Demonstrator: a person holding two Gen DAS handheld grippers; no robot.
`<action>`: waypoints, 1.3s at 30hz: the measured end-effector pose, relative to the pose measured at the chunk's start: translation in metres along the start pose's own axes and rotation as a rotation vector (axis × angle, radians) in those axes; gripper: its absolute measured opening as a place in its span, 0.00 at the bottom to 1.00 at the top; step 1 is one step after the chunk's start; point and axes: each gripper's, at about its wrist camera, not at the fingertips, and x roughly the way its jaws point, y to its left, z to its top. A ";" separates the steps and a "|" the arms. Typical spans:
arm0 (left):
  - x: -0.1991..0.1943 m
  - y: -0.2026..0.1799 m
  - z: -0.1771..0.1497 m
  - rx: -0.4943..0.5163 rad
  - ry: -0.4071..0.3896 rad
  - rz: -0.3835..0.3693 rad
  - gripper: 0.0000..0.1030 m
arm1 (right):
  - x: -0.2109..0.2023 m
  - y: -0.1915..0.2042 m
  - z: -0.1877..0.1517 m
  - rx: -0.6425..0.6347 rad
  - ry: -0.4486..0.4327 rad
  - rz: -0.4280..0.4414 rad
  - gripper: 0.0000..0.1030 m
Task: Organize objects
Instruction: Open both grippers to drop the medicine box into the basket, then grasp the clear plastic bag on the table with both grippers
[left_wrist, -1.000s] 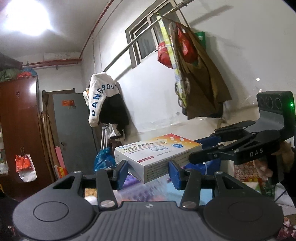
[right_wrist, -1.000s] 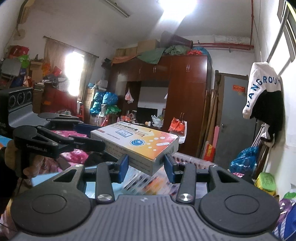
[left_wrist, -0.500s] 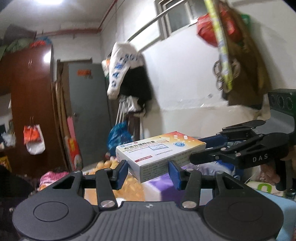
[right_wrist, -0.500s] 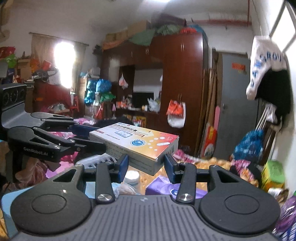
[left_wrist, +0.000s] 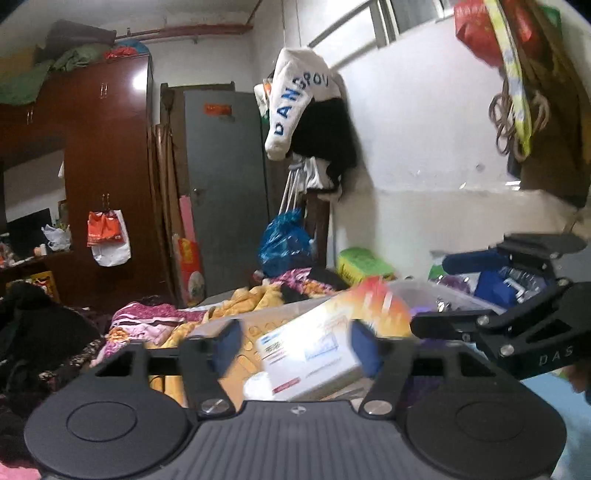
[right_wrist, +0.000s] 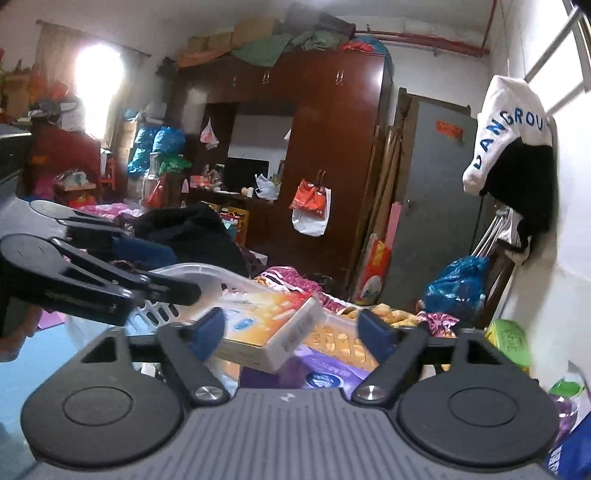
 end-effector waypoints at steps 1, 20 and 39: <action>-0.006 0.001 0.000 0.001 -0.011 0.003 0.74 | -0.006 -0.002 -0.001 0.022 -0.009 -0.020 0.86; -0.131 -0.011 -0.128 -0.146 0.141 -0.026 0.88 | -0.128 -0.004 -0.119 0.229 0.227 0.022 1.00; -0.101 -0.041 -0.144 -0.029 0.324 -0.122 0.87 | -0.107 0.016 -0.122 0.140 0.320 0.143 0.71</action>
